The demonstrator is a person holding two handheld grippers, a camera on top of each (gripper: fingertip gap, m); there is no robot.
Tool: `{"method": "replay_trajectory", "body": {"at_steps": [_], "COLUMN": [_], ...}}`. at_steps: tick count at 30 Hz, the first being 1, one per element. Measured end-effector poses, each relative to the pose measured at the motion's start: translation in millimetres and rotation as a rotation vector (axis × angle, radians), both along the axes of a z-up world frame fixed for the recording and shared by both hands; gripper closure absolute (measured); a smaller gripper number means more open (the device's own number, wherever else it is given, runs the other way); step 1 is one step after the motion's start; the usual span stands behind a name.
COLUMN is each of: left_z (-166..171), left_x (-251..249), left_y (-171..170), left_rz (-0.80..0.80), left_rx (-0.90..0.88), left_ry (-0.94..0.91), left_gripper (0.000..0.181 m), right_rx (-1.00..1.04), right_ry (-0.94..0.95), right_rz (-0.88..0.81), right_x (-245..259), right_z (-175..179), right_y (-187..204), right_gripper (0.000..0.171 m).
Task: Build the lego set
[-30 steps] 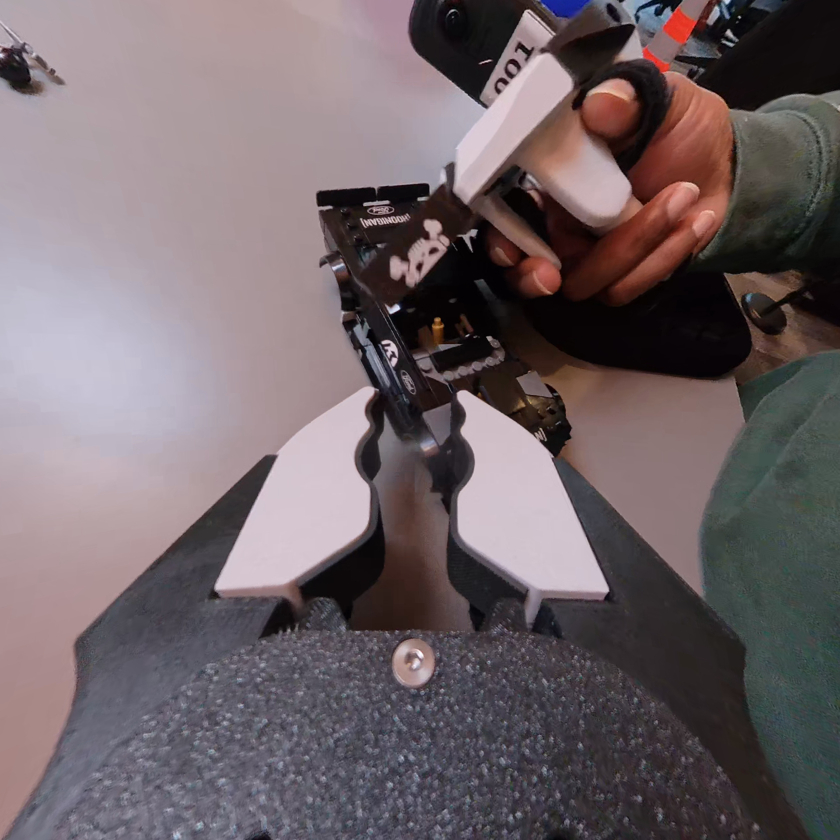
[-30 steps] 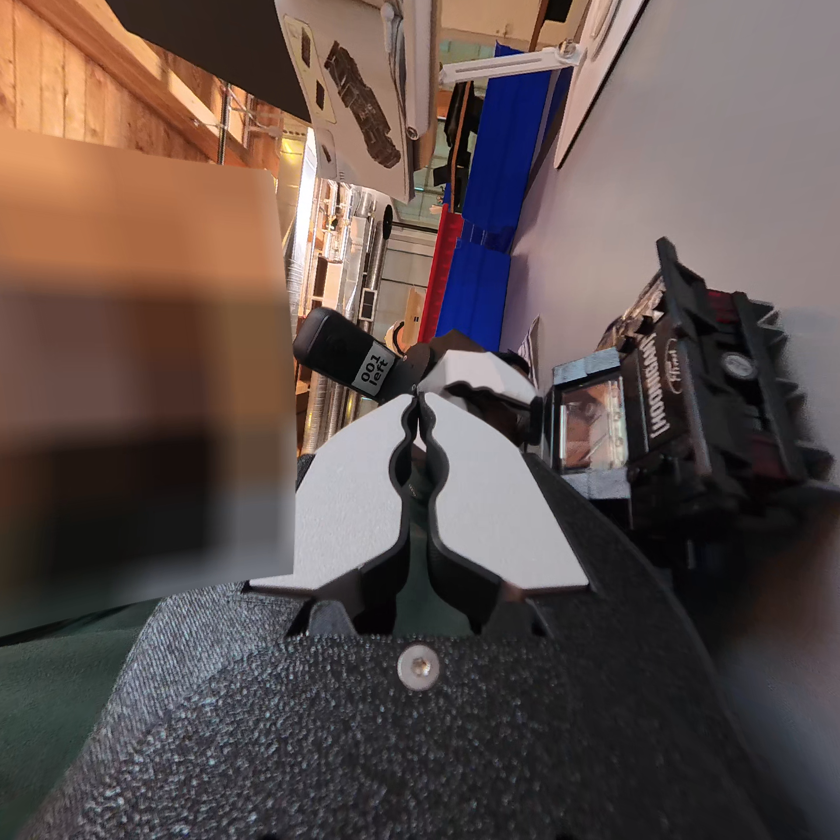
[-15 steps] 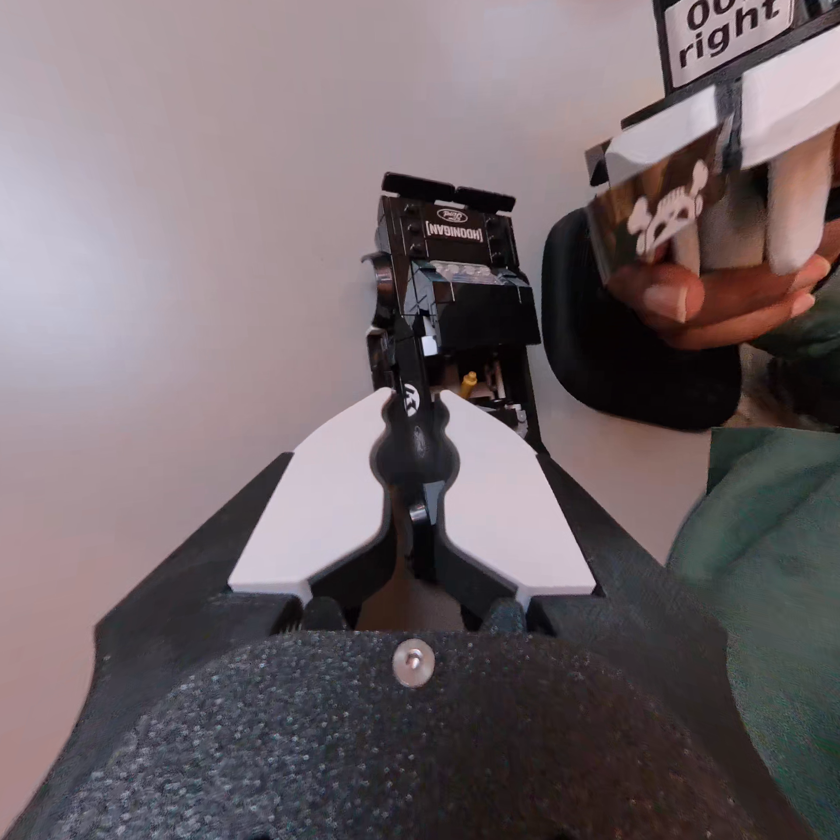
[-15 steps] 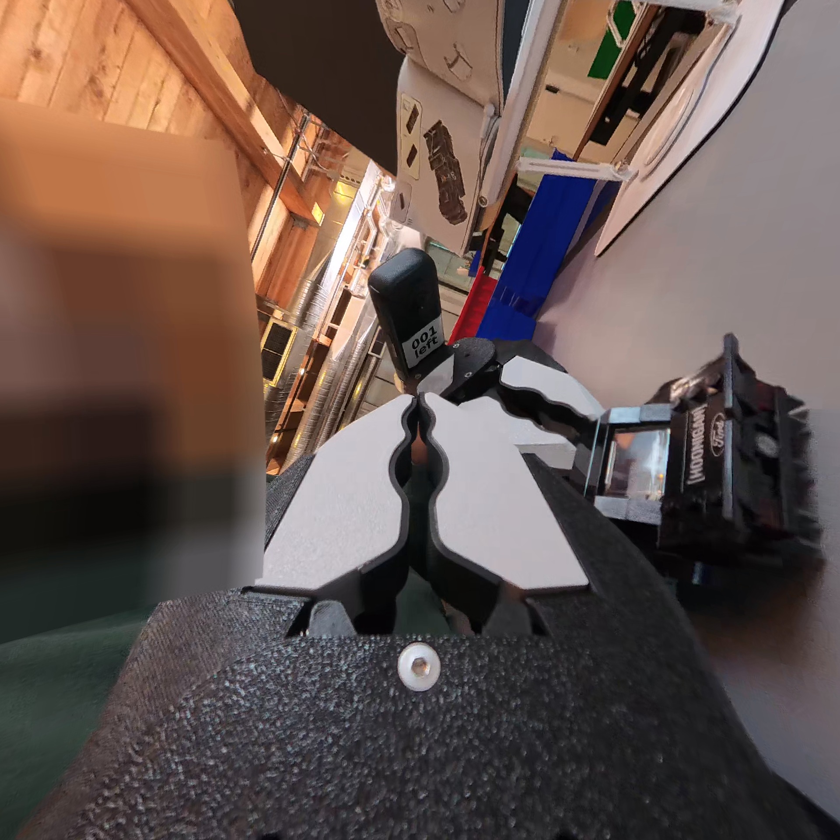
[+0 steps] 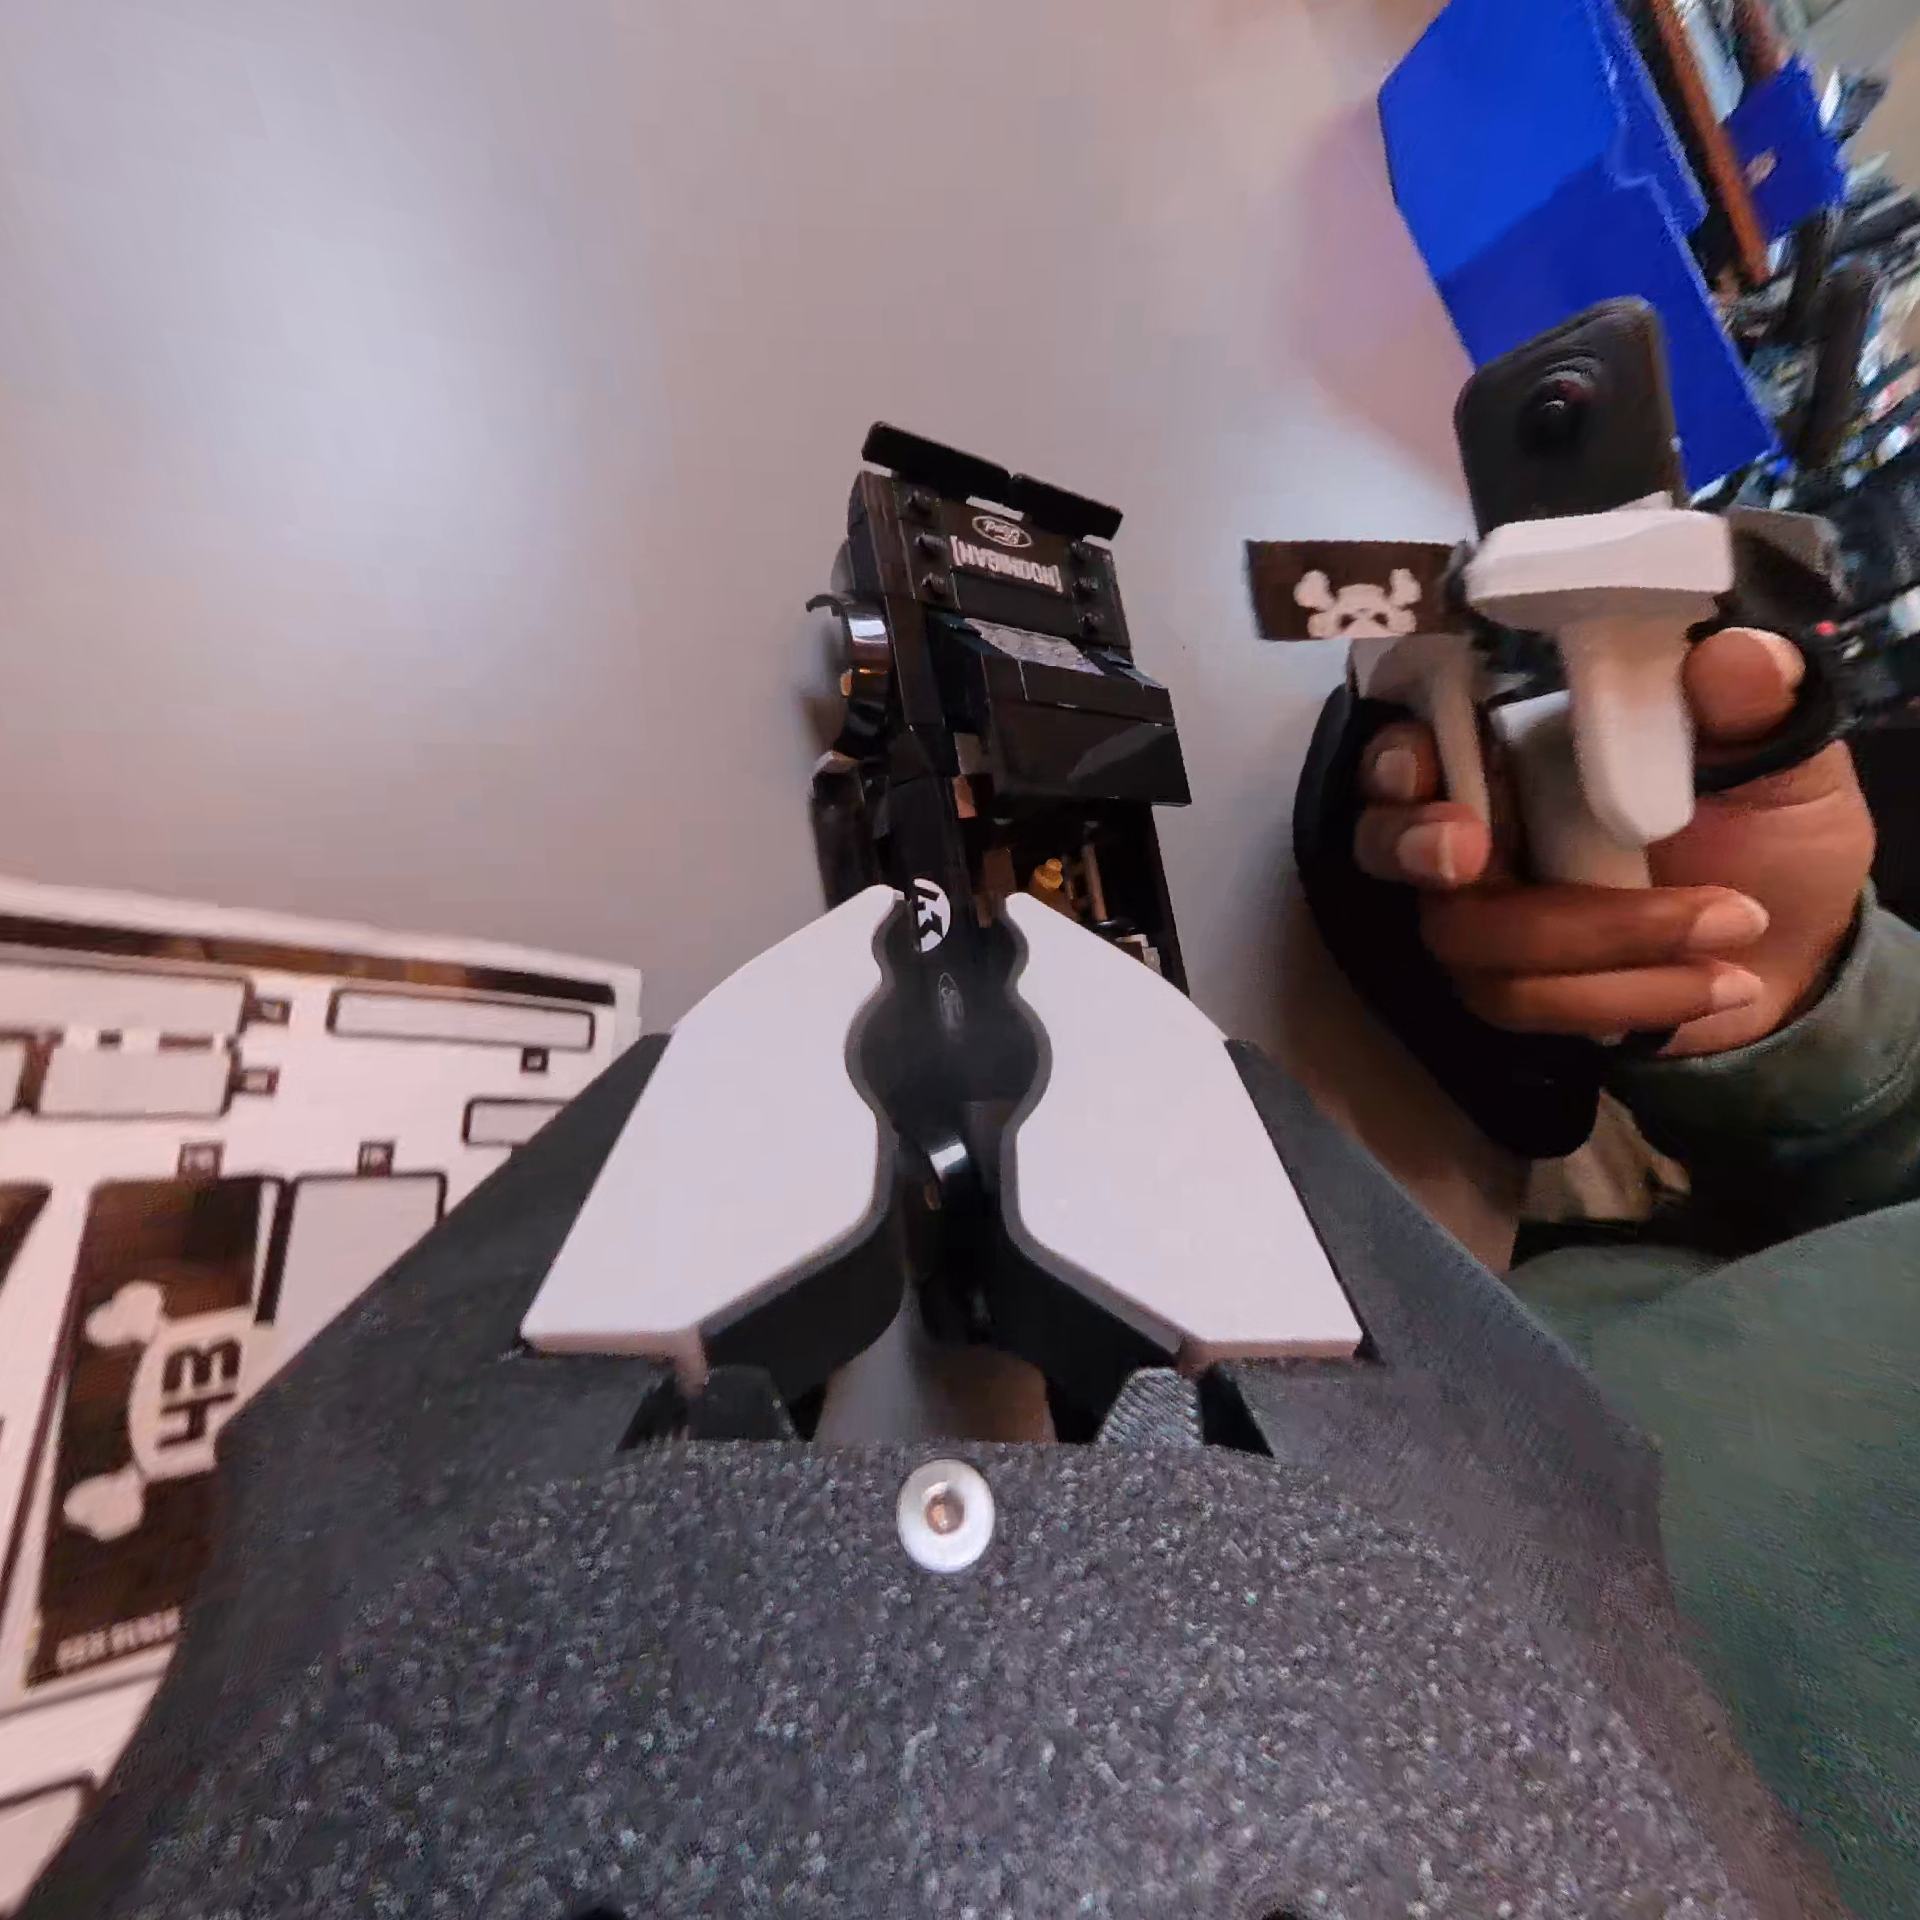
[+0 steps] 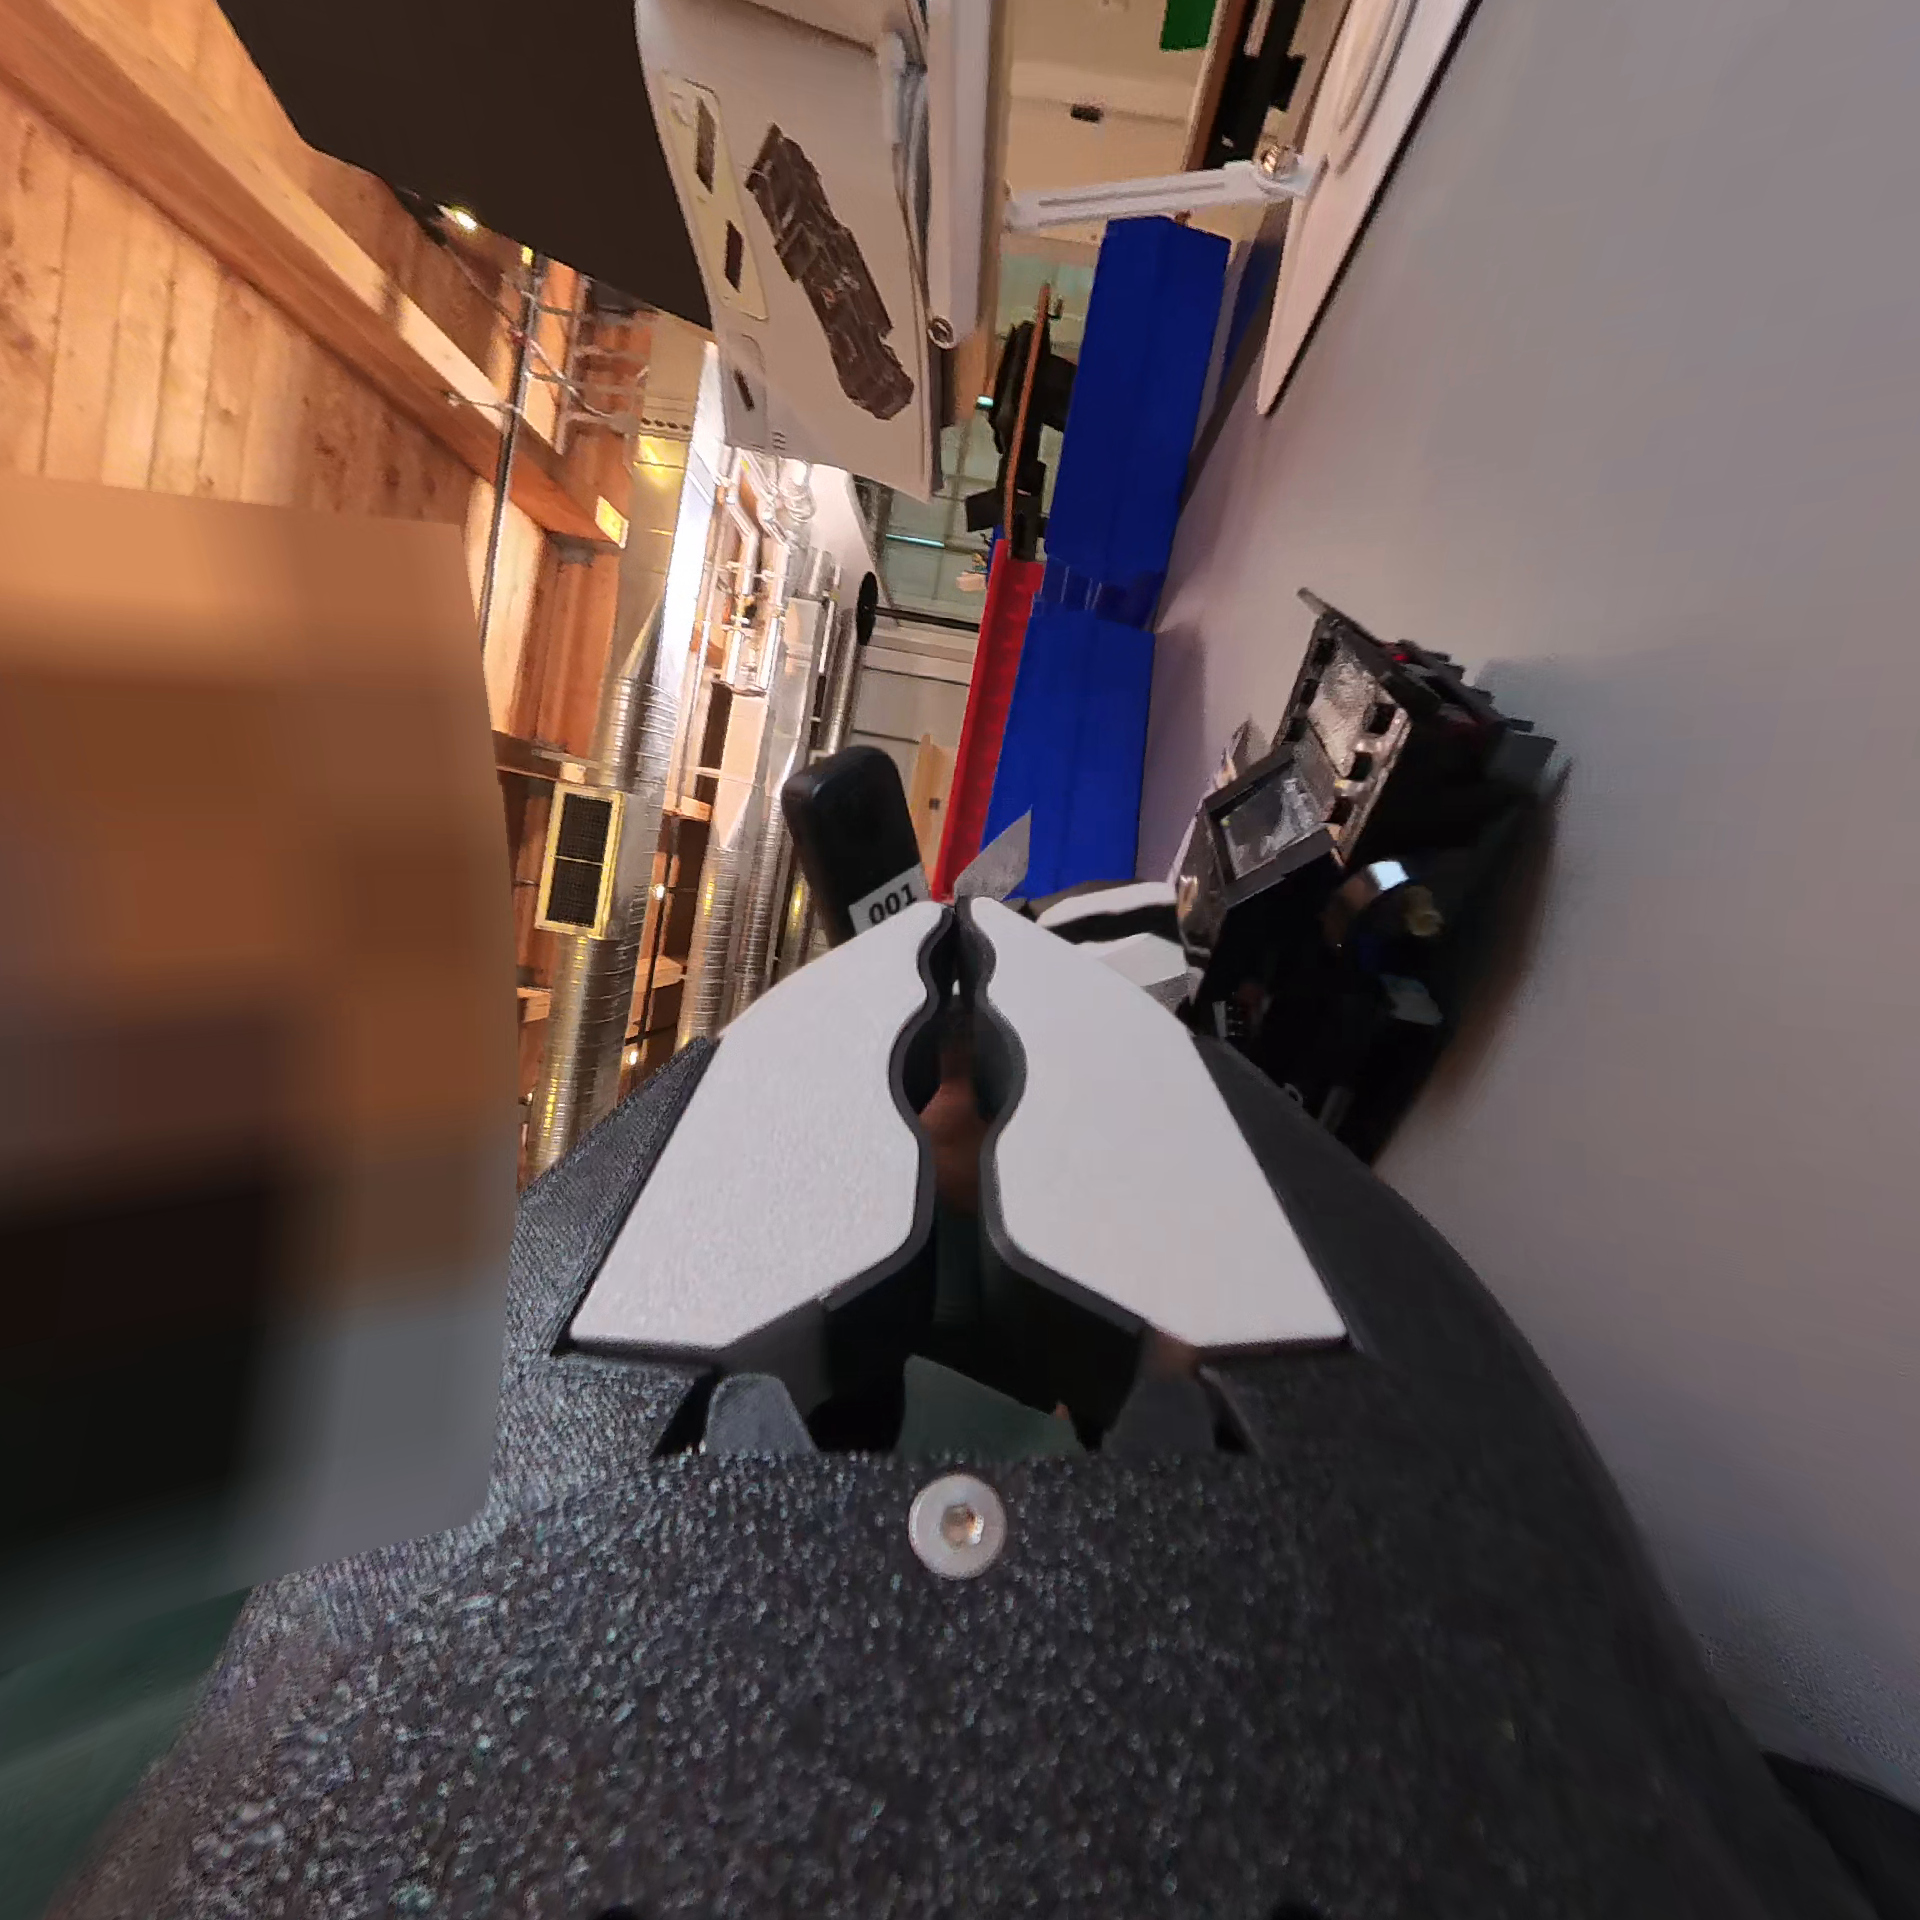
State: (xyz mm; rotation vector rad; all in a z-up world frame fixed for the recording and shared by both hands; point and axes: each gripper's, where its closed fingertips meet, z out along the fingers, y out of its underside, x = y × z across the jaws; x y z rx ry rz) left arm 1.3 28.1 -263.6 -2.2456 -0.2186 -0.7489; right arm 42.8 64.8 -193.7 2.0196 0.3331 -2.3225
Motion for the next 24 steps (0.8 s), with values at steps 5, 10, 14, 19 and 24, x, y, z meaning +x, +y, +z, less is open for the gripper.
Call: {"method": "replay_trajectory", "body": {"at_steps": [5, 10, 14, 19, 24], "left_z": [1.9, 1.8, 2.4, 2.9, 3.2], "left_x": [0.7, 0.2, -0.9, -2.3, -3.2], "left_y": [-5.4, -1.3, -1.2, -1.8, -1.8], "left_rz": [-0.009, -0.026, -0.001, 0.026, 0.045], "left_rx": [0.025, 0.03, 0.037, 0.042, 0.045], "left_ry": [-0.009, 0.02, -0.001, -0.019, -0.029], "left_gripper": [0.162, 0.168, 0.17, 0.17, 0.17], "right_rx": [-0.001, 0.01, 0.004, -0.019, -0.032], "right_ry": [-0.086, -0.132, -0.159, -0.176, -0.169], "right_rz": [0.024, 0.027, 0.007, -0.013, -0.029], "right_x": [-10.4, -11.8, -11.0, -11.5, -11.6], "right_z": [-11.1, -16.3, -20.4, -26.3, -27.2], "right_y": [-4.9, -11.7, -14.1, -14.7, -11.9], "right_gripper": [0.171, 0.171, 0.171, 0.171, 0.171]}}
